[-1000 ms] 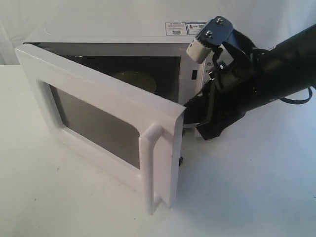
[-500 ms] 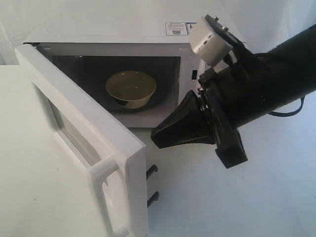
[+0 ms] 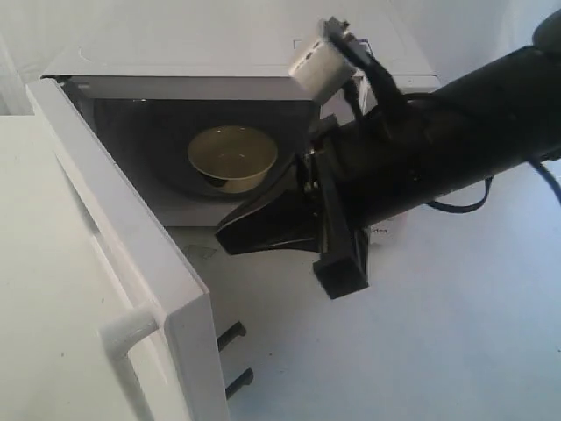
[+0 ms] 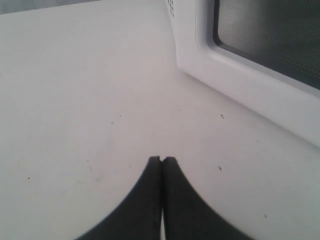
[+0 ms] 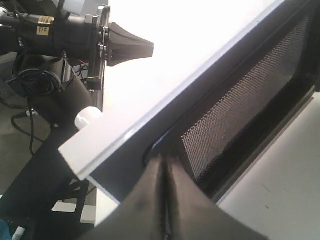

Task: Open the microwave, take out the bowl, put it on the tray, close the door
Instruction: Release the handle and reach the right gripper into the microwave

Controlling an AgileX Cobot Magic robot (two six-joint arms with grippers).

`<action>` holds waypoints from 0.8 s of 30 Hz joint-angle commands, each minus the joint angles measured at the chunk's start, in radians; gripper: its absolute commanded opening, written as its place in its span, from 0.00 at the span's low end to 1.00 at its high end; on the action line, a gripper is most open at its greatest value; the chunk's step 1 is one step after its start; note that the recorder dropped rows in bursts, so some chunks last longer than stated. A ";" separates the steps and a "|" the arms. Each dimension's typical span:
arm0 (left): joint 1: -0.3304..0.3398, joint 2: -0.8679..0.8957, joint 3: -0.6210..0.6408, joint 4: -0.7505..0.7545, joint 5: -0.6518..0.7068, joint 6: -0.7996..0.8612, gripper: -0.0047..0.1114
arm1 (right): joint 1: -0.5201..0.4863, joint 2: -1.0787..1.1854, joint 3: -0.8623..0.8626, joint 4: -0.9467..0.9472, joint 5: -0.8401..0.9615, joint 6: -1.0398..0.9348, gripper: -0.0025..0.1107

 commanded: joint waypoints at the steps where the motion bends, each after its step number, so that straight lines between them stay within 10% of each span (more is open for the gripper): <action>1: -0.002 -0.005 0.003 -0.011 0.003 0.003 0.04 | 0.082 0.029 -0.002 0.011 -0.045 0.001 0.02; 16: -0.002 -0.005 0.003 -0.011 0.003 0.003 0.04 | 0.272 0.097 -0.003 0.011 -0.113 -0.024 0.02; 24: -0.002 -0.005 0.003 -0.011 0.003 0.003 0.04 | 0.293 0.102 -0.012 -0.441 -0.749 0.270 0.02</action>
